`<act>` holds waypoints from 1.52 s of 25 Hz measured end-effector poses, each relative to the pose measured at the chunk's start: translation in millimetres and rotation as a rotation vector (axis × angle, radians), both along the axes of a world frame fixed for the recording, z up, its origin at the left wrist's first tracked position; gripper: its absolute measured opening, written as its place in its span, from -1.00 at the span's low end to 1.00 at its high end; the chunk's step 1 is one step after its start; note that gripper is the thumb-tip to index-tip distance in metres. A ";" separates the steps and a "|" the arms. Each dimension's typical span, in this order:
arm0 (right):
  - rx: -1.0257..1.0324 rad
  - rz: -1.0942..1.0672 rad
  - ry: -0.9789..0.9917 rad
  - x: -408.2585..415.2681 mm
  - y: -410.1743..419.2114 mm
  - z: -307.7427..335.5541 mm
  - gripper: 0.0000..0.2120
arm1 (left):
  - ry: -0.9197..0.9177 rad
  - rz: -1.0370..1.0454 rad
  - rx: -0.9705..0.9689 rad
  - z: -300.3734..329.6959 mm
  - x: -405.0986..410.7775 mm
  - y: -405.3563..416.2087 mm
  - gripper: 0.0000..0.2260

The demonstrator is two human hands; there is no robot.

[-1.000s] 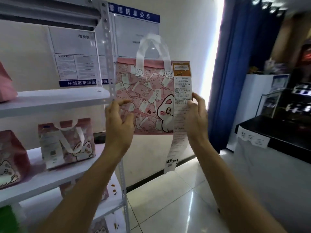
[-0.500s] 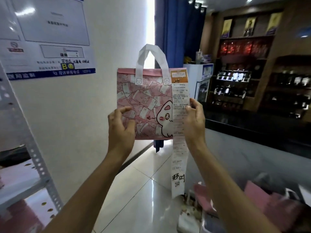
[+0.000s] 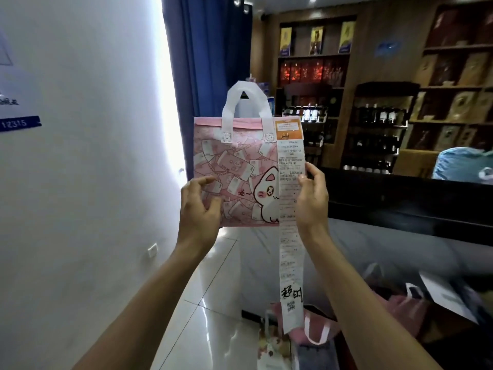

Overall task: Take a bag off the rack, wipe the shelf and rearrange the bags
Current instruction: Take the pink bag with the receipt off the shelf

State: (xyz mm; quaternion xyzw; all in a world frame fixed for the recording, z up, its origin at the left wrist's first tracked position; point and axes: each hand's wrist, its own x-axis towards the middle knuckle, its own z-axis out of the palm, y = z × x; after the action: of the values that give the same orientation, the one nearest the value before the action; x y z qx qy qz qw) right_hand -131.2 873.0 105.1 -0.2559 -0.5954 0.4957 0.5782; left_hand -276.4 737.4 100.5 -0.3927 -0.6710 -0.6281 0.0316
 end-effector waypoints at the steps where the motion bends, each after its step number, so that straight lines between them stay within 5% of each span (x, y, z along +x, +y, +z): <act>1: -0.003 -0.023 0.000 -5.5 10.4 -0.8 -0.68 | 0.005 -0.009 -0.018 -2.6 -10.4 14.1 -0.73; 10: -0.016 -0.188 0.008 -37.3 98.9 -34.0 -0.69 | -0.025 -0.214 -0.146 -28.2 -61.1 124.5 -0.69; 19: -0.057 -0.216 -0.005 -70.8 226.1 -71.7 -0.68 | -0.046 -0.190 -0.177 -57.9 -97.9 255.4 -0.78; 38: -0.173 -0.078 0.025 -132.8 442.8 -128.1 -0.68 | -0.150 -0.200 -0.287 -103.7 -167.1 460.3 -0.67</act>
State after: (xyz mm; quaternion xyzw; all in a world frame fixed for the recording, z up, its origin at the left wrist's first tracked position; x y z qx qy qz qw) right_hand -264.0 1315.7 -23.0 -0.3217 -0.5325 0.5257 0.5802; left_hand -443.5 1197.7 -3.1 -0.4097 -0.7120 -0.5534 -0.1375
